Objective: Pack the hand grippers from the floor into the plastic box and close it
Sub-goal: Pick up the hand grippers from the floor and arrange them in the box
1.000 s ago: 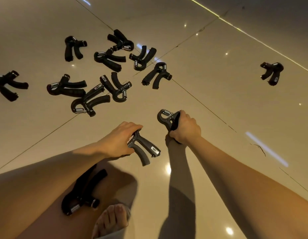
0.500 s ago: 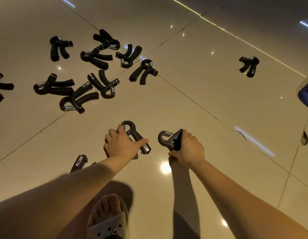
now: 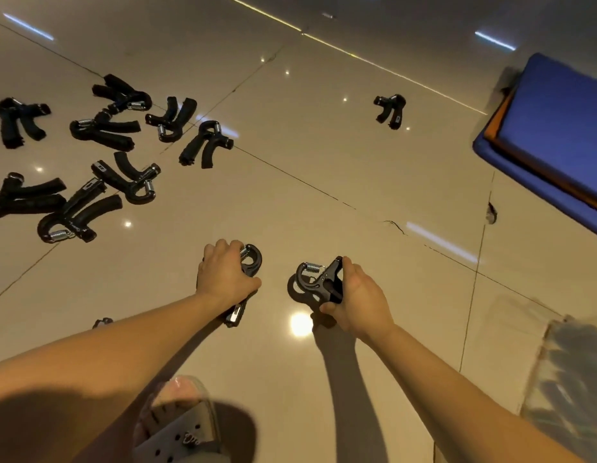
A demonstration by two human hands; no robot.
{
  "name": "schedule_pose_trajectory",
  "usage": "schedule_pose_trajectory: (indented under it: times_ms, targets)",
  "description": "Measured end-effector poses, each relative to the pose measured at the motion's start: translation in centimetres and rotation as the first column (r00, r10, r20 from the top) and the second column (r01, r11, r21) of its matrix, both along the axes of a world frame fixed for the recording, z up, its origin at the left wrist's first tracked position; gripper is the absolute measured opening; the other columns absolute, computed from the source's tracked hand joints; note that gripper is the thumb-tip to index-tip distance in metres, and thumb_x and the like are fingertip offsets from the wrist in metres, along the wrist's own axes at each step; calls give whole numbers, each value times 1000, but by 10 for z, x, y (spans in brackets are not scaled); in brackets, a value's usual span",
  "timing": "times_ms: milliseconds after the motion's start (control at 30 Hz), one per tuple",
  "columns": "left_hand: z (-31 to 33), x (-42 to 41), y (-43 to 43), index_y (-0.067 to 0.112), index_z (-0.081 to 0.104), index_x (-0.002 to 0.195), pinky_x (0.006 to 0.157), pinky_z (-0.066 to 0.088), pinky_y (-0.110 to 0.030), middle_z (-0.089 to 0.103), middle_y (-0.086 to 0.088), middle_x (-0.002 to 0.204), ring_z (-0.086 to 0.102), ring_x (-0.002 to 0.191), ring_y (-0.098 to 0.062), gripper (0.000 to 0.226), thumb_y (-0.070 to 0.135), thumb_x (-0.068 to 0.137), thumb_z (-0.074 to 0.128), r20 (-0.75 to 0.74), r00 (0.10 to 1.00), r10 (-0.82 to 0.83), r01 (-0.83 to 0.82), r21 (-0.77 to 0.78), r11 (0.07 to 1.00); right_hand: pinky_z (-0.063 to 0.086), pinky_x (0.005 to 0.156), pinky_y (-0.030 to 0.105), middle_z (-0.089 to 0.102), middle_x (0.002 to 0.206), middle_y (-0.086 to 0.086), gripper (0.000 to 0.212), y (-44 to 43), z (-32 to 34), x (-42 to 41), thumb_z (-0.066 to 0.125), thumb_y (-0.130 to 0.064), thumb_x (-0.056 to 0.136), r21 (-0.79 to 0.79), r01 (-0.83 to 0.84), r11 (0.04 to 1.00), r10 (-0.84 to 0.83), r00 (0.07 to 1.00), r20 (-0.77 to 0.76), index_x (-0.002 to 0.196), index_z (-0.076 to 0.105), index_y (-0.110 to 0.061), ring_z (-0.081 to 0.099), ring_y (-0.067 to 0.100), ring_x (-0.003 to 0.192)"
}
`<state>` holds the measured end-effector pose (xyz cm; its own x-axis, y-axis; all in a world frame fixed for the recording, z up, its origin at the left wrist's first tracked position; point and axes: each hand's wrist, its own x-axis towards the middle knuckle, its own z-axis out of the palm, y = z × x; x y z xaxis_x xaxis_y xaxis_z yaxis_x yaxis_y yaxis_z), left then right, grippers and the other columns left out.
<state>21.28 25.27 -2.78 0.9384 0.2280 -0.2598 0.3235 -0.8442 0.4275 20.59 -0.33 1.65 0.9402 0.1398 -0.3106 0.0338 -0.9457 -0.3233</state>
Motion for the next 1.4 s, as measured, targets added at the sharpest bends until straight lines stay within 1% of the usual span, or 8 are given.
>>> schedule_pose_trajectory:
  times_ms: [167, 333, 533, 900, 1000, 1167, 1300, 1400]
  targets:
    - [38, -7, -47, 17, 52, 139, 88, 42, -32, 49, 3, 111, 37, 113, -19, 80, 37, 66, 79, 141, 962, -232, 251, -134, 959, 46, 76, 35, 54, 122, 2, 89, -40, 29, -29, 83, -39, 72, 60, 87, 994, -90, 995, 41, 144, 33, -19, 57, 27, 104]
    - [130, -7, -104, 22, 53, 138, 86, 36, -25, 44, 13, 101, 34, 107, -8, 80, 44, 63, 70, 313, 839, -445, 505, -144, 851, 48, 91, 37, 52, 138, 1, 100, -96, 95, -65, 84, -39, 76, 72, 179, 981, -187, 973, 131, 154, 25, -21, 55, 25, 117]
    - [254, -20, -173, 26, 57, 134, 82, 44, -25, 45, 17, 99, 41, 98, -5, 80, 56, 60, 63, 430, 614, -662, 735, -7, 678, 46, 106, 41, 46, 147, -2, 105, -169, 203, -124, 85, -44, 75, 95, 281, 955, -297, 918, 261, 157, 21, -26, 51, 22, 127]
    - [405, -75, -329, 29, 68, 123, 73, 38, -18, 51, 14, 96, 47, 92, -4, 58, 53, 72, 82, 440, 262, -859, 910, 185, 372, 55, 94, 42, 55, 136, 0, 92, -294, 342, -227, 88, -37, 73, 81, 380, 921, -384, 855, 348, 147, 35, -30, 59, 23, 113]
    - [415, -89, -366, 28, 68, 123, 71, 42, -21, 53, 10, 95, 49, 90, -8, 59, 53, 72, 81, 420, 220, -881, 926, 194, 323, 59, 85, 40, 60, 123, -3, 75, -325, 352, -244, 90, -37, 70, 70, 403, 912, -401, 845, 355, 129, 44, -31, 61, 19, 98]
    - [392, -108, -409, 29, 70, 120, 78, 48, -27, 52, 10, 94, 46, 92, -7, 58, 56, 69, 78, 395, 137, -908, 953, 196, 230, 55, 85, 32, 56, 136, 0, 98, -357, 342, -258, 89, -41, 71, -17, 436, 900, -406, 852, 331, 150, 33, -27, 58, 19, 105]
    - [367, -105, -438, 33, 69, 117, 81, 51, -33, 51, 12, 96, 44, 93, -4, 58, 62, 67, 72, 379, 105, -919, 977, 136, 167, 56, 84, 30, 60, 132, 0, 93, -390, 335, -264, 91, -40, 69, -56, 498, 866, -467, 842, 271, 145, 38, -30, 60, 17, 102]
    - [351, -93, -464, 34, 63, 130, 77, 47, -25, 47, 14, 98, 45, 93, -6, 64, 57, 72, 77, 351, 86, -932, 990, 76, 120, 55, 79, 28, 62, 126, 0, 87, -418, 324, -268, 92, -39, 67, -75, 576, 814, -547, 803, 237, 138, 43, -30, 60, 16, 96]
